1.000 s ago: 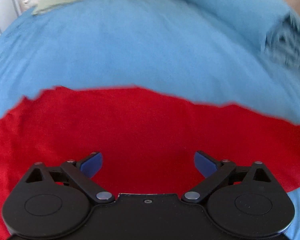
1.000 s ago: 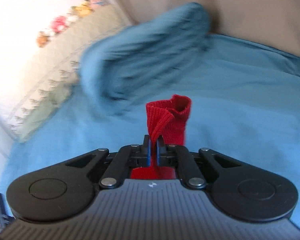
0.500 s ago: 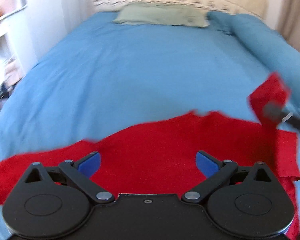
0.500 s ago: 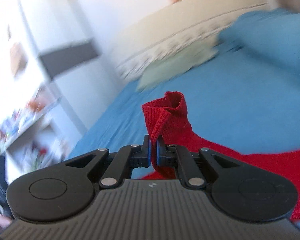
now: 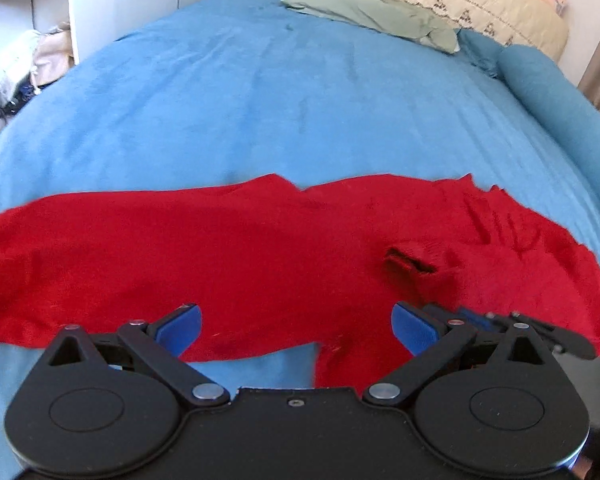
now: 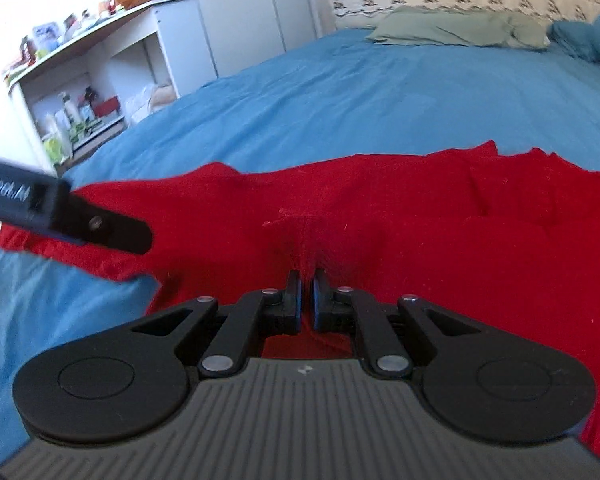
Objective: Fold small clothes
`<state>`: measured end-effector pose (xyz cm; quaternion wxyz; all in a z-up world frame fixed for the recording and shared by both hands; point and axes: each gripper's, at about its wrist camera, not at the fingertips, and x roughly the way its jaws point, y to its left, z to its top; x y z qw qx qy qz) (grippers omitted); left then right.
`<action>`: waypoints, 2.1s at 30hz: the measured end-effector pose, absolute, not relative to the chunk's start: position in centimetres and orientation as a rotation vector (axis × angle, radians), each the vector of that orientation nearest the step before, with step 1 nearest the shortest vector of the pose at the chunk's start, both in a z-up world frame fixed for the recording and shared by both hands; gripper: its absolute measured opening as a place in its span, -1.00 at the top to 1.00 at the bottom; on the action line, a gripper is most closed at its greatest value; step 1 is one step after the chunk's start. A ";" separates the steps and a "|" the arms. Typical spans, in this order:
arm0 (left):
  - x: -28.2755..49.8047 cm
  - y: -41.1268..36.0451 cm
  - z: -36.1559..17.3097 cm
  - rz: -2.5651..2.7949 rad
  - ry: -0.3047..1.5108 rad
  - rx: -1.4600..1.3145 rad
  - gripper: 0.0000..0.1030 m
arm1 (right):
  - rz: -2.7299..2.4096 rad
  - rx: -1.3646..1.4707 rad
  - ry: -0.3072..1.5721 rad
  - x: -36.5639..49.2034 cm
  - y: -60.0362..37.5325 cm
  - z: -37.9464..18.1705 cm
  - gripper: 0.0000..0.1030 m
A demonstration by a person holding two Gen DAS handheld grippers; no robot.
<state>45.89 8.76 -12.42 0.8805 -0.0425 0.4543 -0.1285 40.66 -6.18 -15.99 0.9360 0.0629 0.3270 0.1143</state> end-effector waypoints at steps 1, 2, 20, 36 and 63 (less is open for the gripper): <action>46.4 8.7 -12.6 -0.276 0.942 -0.094 -0.99 | 0.245 0.121 0.665 40.8 -6.4 -16.0 0.53; 46.5 8.3 -12.6 -0.286 0.936 -0.100 -0.99 | 0.251 0.112 0.661 41.0 -6.5 -15.9 0.44; 49.3 0.5 -15.8 -0.419 0.908 0.023 -0.30 | 0.267 0.039 0.621 33.0 -13.6 -14.5 -0.76; 48.0 -1.1 -13.5 -0.404 0.787 0.118 0.88 | 0.228 0.114 0.590 32.7 -14.8 -14.5 -0.76; 43.7 -0.8 -11.5 -0.431 0.634 0.150 -0.95 | -0.166 0.141 0.583 28.3 -27.9 -12.4 -0.90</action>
